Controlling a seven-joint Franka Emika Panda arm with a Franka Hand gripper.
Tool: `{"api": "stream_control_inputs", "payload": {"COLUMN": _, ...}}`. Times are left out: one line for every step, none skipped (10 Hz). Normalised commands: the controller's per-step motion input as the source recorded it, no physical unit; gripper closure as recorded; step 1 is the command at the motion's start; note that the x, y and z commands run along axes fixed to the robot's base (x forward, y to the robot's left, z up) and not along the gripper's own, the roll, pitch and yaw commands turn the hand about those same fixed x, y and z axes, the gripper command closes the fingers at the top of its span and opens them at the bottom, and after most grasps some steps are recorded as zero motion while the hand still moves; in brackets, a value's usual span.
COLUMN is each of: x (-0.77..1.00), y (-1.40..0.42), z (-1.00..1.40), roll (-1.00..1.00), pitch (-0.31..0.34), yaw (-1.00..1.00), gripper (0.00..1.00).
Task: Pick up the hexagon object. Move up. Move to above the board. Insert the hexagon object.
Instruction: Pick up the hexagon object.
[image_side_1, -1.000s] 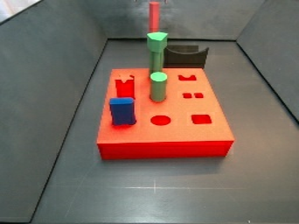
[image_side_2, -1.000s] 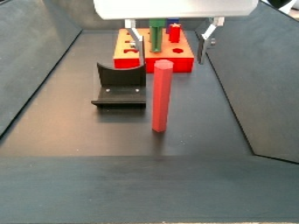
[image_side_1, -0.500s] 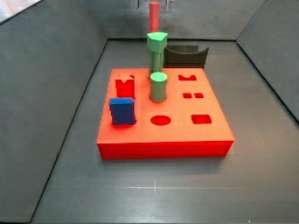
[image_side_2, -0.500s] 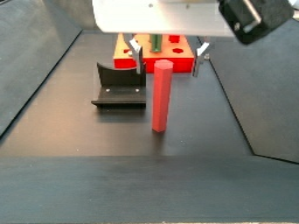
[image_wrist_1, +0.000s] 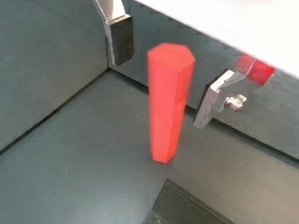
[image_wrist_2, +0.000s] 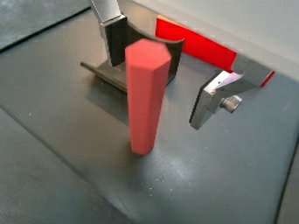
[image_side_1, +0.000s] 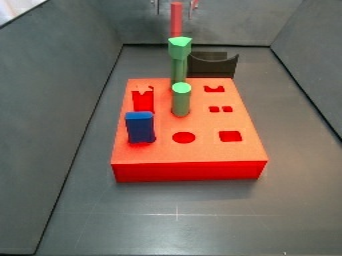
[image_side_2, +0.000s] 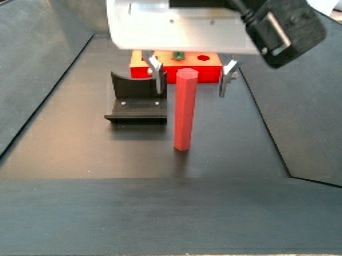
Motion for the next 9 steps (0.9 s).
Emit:
{"api": "stream_control_inputs", "payload": {"x": 0.01, "y": 0.00, "z": -0.03, "roll": 0.00, "pitch": 0.000, "yaw": 0.00, "gripper": 0.00}}
{"api": "stream_control_inputs", "payload": {"x": 0.00, "y": 0.00, "z": 0.00, "roll": -0.01, "pitch": 0.000, "yaw": 0.00, "gripper": 0.00}}
{"api": "stream_control_inputs", "payload": {"x": 0.00, "y": 0.00, "z": 0.00, "roll": 0.01, "pitch": 0.000, "yaw": 0.00, "gripper": 0.00}}
{"api": "stream_control_inputs", "payload": {"x": 0.00, "y": 0.00, "z": 0.00, "roll": 0.00, "pitch": 0.000, "yaw": 0.00, "gripper": 0.00}}
{"api": "stream_control_inputs", "payload": {"x": 0.00, "y": 0.00, "z": 0.00, "roll": 0.00, "pitch": 0.000, "yaw": 0.00, "gripper": 1.00}}
{"api": "stream_control_inputs", "payload": {"x": 0.00, "y": 0.00, "z": 0.00, "roll": 0.00, "pitch": 0.000, "yaw": 0.00, "gripper": 1.00}}
{"api": "stream_control_inputs", "payload": {"x": 0.00, "y": 0.00, "z": 0.00, "roll": 0.00, "pitch": 0.000, "yaw": 0.00, "gripper": 1.00}}
{"api": "stream_control_inputs", "payload": {"x": 0.00, "y": 0.00, "z": 0.00, "roll": 0.00, "pitch": 0.000, "yaw": 0.00, "gripper": 1.00}}
{"api": "stream_control_inputs", "payload": {"x": 0.00, "y": 0.00, "z": 0.00, "roll": 0.00, "pitch": 0.000, "yaw": 0.00, "gripper": 1.00}}
